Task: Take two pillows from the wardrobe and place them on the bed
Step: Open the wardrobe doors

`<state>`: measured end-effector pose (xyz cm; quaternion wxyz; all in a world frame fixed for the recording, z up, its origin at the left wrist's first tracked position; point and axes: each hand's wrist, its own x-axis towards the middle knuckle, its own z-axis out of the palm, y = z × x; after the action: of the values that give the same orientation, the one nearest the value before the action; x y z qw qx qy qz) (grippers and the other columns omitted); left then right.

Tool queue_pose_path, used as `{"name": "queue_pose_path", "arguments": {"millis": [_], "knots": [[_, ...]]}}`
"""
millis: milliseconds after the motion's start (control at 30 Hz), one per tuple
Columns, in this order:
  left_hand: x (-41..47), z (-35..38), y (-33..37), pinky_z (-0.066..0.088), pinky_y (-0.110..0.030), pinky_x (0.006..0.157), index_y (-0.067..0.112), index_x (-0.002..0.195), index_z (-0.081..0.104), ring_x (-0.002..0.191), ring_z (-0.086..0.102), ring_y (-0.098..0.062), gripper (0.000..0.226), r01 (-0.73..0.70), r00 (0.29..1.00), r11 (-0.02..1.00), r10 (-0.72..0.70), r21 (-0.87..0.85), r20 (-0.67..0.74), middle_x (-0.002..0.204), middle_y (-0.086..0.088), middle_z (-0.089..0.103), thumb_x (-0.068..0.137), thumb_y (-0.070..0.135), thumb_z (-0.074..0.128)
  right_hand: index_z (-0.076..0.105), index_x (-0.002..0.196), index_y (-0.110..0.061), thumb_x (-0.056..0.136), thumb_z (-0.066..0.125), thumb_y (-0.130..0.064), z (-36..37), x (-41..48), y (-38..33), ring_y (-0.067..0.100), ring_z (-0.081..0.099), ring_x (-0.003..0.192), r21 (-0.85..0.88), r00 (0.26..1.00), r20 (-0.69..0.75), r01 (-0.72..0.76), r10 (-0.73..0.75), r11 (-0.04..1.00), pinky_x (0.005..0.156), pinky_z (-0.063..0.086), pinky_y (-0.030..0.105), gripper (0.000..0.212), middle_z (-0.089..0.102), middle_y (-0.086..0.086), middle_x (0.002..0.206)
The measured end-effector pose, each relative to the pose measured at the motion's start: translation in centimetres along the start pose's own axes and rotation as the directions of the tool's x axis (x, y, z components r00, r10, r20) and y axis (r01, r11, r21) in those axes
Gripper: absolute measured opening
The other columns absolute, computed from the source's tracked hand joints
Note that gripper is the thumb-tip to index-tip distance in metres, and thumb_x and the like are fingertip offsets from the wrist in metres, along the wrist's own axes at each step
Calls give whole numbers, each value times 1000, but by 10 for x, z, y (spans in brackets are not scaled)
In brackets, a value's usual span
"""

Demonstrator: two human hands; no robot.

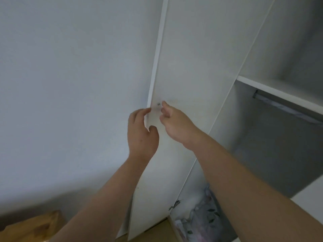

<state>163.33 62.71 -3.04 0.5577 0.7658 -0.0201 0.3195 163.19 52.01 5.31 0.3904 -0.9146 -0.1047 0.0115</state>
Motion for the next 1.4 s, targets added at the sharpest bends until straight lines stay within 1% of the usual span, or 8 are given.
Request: {"name": "queue_pose_path", "arguments": {"millis": [133,300,400,567,733,967,1167,1400], "knots": [[-21,35,19,49,-30,97,19,129,59,114,54,-11,54,-155,987,987,154,-34,-42,118,9,53,81,-5,57,32,156,-20,104,48,-24,-25,-29,33,11,43,142,76,983,-173,-55,68,996,114,30,23,55,44,-2,156],[-53,99,44,50,-19,82,24,122,64,92,61,3,38,-79,962,977,127,-199,243,106,8,66,93,2,55,59,138,-14,98,58,-26,-77,-81,90,14,66,110,-43,844,-482,-290,235,956,99,43,19,42,64,0,135],[-76,142,64,51,-26,92,24,118,68,93,64,3,34,-22,889,955,154,-295,432,105,6,71,94,7,52,70,117,-4,95,57,-22,-116,-121,113,31,66,110,-112,746,-583,-465,321,878,96,50,32,32,73,12,116],[-114,209,108,51,-38,100,20,118,70,108,67,-11,34,61,698,911,253,-408,670,114,6,73,92,27,48,58,140,-11,95,54,-20,-166,-183,143,29,57,127,-73,567,-715,-642,409,764,102,45,29,46,62,11,137],[-138,251,146,47,-33,106,11,128,64,117,64,-18,30,173,567,874,288,-454,772,125,-3,68,102,9,48,46,146,-14,94,54,-21,-189,-225,162,32,59,119,3,440,-788,-696,431,718,101,49,40,53,55,13,138],[-151,270,158,45,-40,110,15,134,60,121,61,-13,34,203,433,864,343,-461,834,132,2,65,103,15,45,44,146,-10,101,54,-28,-208,-227,168,31,54,125,-42,472,-738,-745,482,666,101,43,34,50,52,12,142],[-149,266,161,41,-3,86,34,116,62,96,59,21,34,205,364,855,386,-477,848,105,31,62,101,8,45,54,137,-12,103,45,-19,-210,-228,170,30,57,120,-95,455,-753,-790,476,605,97,45,33,36,62,9,134],[-152,278,155,45,-42,110,28,142,51,126,57,-7,51,251,291,860,370,-444,882,137,10,61,92,37,48,54,136,-13,102,47,-16,-189,-231,167,27,58,120,-61,406,-814,-771,415,634,98,46,32,35,63,6,131]]}}
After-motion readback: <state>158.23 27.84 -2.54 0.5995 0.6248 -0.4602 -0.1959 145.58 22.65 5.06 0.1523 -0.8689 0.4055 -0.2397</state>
